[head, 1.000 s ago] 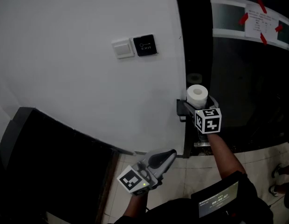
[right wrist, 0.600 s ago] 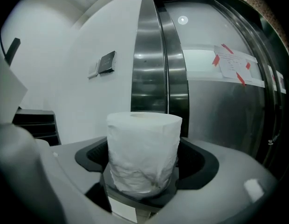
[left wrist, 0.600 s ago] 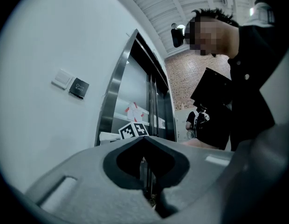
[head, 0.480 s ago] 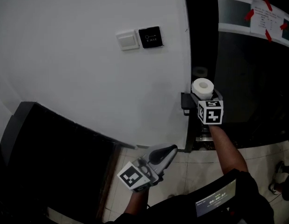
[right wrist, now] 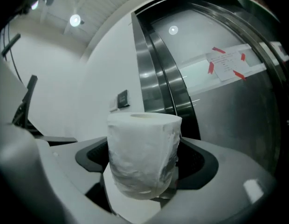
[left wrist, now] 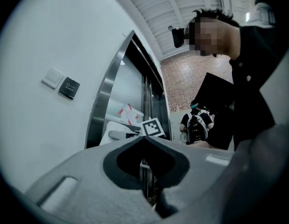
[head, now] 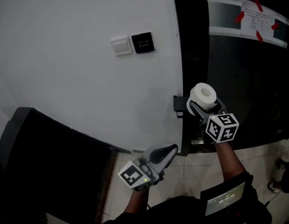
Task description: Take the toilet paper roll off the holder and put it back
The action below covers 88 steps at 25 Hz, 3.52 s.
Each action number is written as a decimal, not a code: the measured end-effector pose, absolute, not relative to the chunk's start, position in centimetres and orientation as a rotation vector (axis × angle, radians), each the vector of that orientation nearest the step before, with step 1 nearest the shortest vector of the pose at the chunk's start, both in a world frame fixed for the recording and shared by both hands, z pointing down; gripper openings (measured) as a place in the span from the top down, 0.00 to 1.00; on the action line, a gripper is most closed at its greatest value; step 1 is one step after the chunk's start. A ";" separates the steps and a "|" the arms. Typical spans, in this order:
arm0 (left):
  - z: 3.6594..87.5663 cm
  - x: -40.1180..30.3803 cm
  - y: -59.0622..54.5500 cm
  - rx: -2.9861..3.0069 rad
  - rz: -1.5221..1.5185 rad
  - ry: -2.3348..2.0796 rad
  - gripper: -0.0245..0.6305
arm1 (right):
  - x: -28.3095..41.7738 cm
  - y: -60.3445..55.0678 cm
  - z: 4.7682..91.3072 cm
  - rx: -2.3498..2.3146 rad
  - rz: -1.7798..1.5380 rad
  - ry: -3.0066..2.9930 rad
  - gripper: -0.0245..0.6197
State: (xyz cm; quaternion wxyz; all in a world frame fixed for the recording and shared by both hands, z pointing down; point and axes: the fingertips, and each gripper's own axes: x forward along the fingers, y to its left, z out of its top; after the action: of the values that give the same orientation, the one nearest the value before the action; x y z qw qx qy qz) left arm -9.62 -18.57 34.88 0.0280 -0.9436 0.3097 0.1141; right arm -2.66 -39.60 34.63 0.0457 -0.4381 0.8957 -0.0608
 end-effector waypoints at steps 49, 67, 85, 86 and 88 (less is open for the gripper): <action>35.2 -3.2 -19.3 -2.987 0.309 0.760 0.97 | 5.9 -26.3 39.0 -0.806 -0.795 2.244 0.30; 36.7 -3.7 -20.5 -3.024 0.249 0.779 0.97 | 10.7 -31.7 47.4 -0.784 -1.221 1.661 0.30; 38.7 -9.5 -21.1 -3.003 0.182 1.027 0.97 | 9.5 -46.0 53.0 -0.977 -1.280 1.537 0.30; 38.8 -9.6 -21.1 -3.003 0.182 1.031 0.97 | 9.4 -46.2 53.2 -0.984 -1.280 1.540 0.30; 38.8 -9.8 -21.1 -3.006 0.184 1.035 0.97 | 9.1 -46.4 53.3 -0.988 -1.284 1.547 0.30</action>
State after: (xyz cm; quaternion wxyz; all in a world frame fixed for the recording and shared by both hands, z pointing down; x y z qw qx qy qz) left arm -9.80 -21.10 38.84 -0.0216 -0.9437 0.3250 0.0578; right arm 9.08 -46.42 53.35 0.4359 -0.3969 0.6216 -0.5159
